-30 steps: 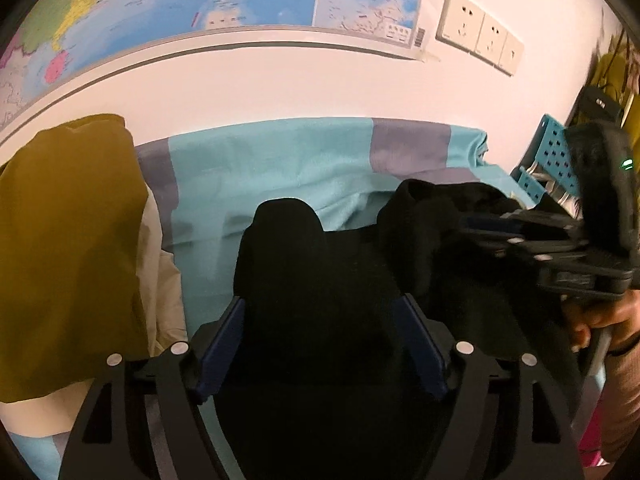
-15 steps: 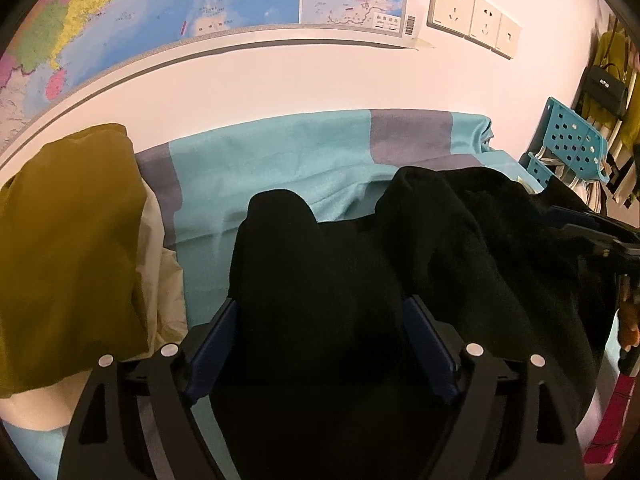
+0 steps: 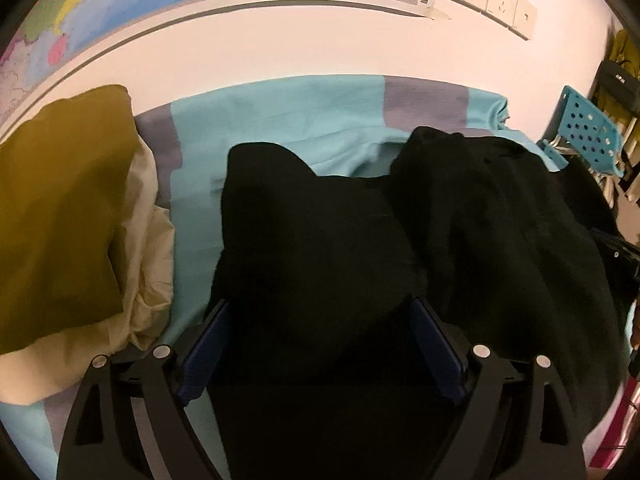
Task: Fold large clothes
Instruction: 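Press the folded shirt flat with the left tool while the right tool smooths it, then grasp the black shirt bundle with both tools from its sides, then lift the black shirt bundle with both tools off the bed cover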
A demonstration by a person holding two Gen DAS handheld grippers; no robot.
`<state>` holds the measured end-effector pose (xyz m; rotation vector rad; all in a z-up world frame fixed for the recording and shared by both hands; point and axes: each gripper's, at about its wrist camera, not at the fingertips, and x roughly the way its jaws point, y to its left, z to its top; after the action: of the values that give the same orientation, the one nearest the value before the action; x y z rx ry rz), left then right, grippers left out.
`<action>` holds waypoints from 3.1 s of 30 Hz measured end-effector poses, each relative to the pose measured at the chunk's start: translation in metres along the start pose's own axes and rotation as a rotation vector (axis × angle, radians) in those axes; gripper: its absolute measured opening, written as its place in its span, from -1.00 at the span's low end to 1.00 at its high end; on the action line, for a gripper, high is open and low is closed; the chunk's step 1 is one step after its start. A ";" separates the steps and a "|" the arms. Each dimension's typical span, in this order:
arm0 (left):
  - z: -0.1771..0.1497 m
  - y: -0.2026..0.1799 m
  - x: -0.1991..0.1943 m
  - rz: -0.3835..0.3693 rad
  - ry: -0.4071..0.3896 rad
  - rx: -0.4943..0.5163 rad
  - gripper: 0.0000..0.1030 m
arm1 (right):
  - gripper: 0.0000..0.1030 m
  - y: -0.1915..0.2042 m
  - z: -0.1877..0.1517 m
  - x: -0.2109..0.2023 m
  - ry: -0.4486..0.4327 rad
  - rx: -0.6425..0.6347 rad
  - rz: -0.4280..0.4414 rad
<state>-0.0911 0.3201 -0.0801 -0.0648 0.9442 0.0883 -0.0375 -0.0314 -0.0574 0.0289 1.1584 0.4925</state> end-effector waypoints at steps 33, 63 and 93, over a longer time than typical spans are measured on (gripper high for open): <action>-0.105 0.017 -0.084 -0.276 0.030 -0.160 0.66 | 0.39 0.041 -0.033 -0.087 -0.121 -0.167 0.081; -0.101 -0.009 -0.049 -0.604 0.081 -0.276 0.67 | -0.53 0.202 -0.054 0.002 -0.038 -0.669 0.185; -0.062 0.004 -0.021 -0.530 -0.026 -0.427 0.23 | 0.51 -0.023 -0.101 -0.100 0.016 0.348 0.307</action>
<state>-0.1537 0.3173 -0.0995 -0.7020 0.8437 -0.2009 -0.1492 -0.1140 -0.0182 0.5101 1.2502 0.5560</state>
